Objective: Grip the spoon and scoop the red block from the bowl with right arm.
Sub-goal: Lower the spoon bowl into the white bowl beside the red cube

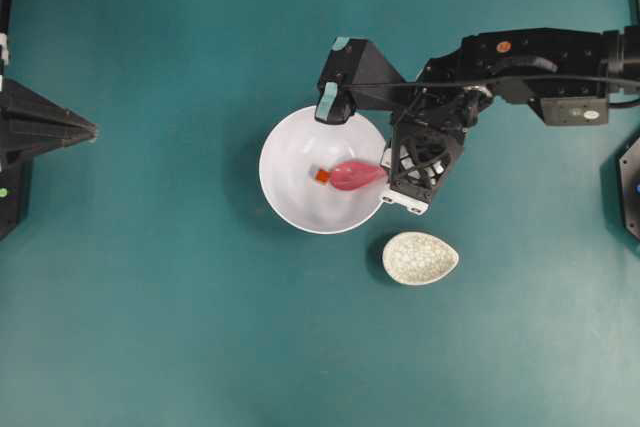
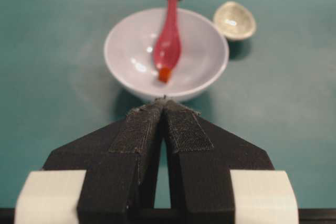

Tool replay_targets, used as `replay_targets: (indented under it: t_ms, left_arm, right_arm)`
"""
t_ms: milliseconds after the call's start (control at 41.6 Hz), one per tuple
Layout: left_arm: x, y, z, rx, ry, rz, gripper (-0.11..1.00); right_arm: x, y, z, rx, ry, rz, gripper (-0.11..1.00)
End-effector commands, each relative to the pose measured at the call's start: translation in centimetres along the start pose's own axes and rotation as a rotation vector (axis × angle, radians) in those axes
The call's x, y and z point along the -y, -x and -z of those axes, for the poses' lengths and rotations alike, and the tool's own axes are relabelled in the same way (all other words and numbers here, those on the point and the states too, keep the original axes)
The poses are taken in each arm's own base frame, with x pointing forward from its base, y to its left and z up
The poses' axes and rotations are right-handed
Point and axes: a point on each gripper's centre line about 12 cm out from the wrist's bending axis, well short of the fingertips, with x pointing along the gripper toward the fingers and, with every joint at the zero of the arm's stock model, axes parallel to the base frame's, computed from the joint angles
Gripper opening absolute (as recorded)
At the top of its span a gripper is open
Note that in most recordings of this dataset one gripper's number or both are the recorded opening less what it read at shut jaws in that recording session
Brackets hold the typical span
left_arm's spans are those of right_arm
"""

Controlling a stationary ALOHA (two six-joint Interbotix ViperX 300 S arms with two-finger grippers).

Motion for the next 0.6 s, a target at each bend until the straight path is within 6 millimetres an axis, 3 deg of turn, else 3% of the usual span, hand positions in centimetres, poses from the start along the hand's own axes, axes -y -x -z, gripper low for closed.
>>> replay_targets:
  t_ms: [0,577]
  left_arm:
    - [0.0,0.2,-1.3,0.037,-0.002,-0.002,0.03]
    - [0.0,0.2,-1.2,0.034,-0.001,-0.003,0.03]
  right_arm:
    - [-0.5,1.0,-1.0,0.050,0.009,-0.011,0.23]
    - [-1.7,0.7,-3.1,0.112,0.033,-0.027,0.23]
